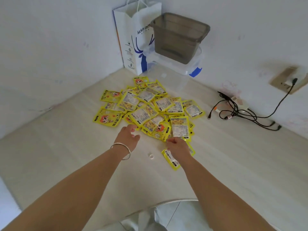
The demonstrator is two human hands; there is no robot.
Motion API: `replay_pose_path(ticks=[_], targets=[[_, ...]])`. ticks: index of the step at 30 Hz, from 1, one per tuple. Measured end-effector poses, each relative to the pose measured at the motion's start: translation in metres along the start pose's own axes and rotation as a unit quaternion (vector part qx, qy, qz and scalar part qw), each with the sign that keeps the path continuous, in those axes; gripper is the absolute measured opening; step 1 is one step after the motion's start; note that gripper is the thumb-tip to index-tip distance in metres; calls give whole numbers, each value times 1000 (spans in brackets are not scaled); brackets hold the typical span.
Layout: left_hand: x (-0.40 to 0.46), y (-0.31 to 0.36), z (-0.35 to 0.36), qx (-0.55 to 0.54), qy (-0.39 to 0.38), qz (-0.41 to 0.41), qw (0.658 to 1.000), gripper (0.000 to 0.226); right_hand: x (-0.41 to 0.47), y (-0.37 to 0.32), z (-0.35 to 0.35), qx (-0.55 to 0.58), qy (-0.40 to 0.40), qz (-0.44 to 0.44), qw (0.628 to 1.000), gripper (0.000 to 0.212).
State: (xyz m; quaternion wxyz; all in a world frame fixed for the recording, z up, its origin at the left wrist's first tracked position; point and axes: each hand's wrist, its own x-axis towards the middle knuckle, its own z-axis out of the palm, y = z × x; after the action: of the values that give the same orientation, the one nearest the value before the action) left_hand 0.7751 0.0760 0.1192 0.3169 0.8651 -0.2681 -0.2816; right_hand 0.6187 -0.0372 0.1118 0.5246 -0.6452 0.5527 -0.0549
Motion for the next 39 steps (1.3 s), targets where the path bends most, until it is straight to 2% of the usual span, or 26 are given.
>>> replay_pose_path(ticks=[5, 8, 12, 16, 19, 25, 29, 31, 39], targets=[[46, 0, -4, 34, 9, -23, 999, 39, 41, -27, 7, -130, -23, -39, 990, 32], [65, 9, -2, 110, -8, 0, 994, 48, 59, -34, 11, -259, -18, -95, 961, 40], [82, 28, 9, 213, -46, 41, 975, 71, 73, -38, 16, -346, -11, -95, 933, 58], [97, 41, 30, 304, -78, 38, 949, 104, 80, -40, 24, -390, 19, -84, 917, 76], [105, 42, 44, 340, -75, 22, 937, 110, 88, -46, 29, -402, 19, -66, 913, 87], [116, 44, 51, 367, -59, 62, 926, 85, 99, -52, 28, -432, 17, -18, 901, 92], [118, 43, 41, 377, -27, 107, 920, 48, 99, -52, 27, -434, 18, 12, 901, 93], [120, 41, 34, 369, -10, 120, 921, 37, 100, -52, 25, -430, 6, 36, 902, 92], [124, 37, 17, 274, 6, 97, 957, 38, 98, -54, 25, -408, -27, 46, 912, 81]])
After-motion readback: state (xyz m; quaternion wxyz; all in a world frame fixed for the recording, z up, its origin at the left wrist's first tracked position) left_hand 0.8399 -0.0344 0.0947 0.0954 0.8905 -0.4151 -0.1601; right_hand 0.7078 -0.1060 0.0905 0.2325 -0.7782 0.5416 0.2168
